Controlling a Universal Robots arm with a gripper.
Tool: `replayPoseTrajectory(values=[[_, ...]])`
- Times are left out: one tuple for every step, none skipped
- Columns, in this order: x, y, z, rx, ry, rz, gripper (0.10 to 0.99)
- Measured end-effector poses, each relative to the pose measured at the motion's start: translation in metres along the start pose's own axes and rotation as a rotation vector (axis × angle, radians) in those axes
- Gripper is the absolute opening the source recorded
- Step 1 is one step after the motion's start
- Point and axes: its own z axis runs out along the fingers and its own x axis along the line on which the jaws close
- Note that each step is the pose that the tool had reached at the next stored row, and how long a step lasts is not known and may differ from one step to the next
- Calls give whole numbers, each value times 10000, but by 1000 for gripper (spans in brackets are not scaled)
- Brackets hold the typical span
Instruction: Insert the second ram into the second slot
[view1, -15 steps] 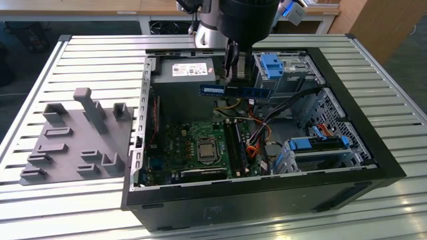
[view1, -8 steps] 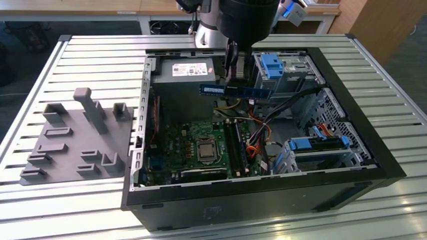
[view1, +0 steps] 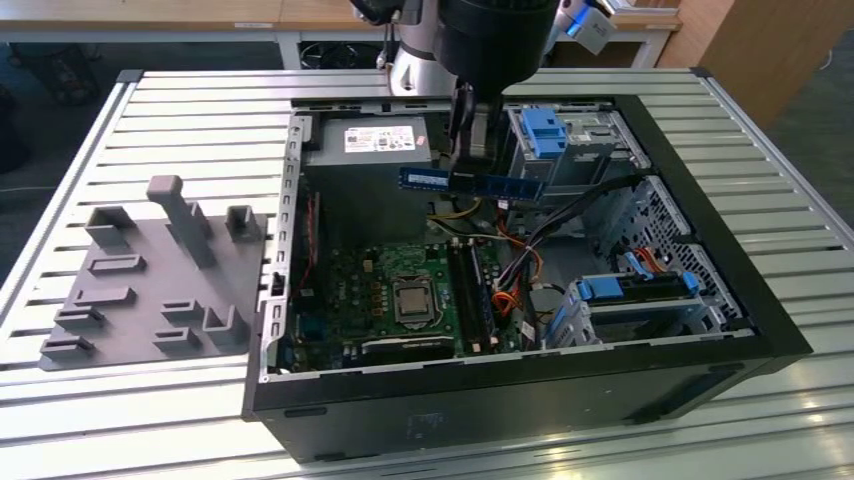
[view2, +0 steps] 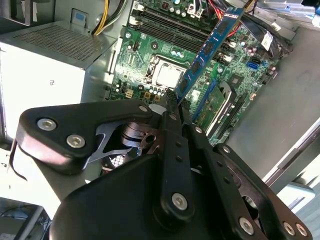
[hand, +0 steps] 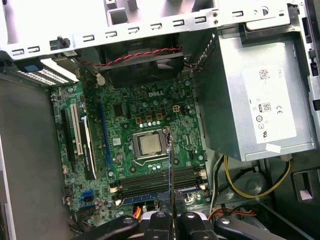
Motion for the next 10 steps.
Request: replayPoseTrajectory(values=[[0, 0, 0, 1, -1, 32, 137], [0, 0, 1, 1, -3, 66, 137], [0, 0, 1, 2, -4, 96, 137], [0, 0, 1, 2, -5, 126, 137], [0, 0, 1, 3, -6, 156, 137], [0, 0, 1, 4, -7, 185, 137], [0, 0, 2, 4, -9, 214, 137], [0, 0, 2, 5, -9, 244, 137], [0, 0, 2, 5, -10, 276, 137], [0, 0, 2, 5, -12, 306, 137]])
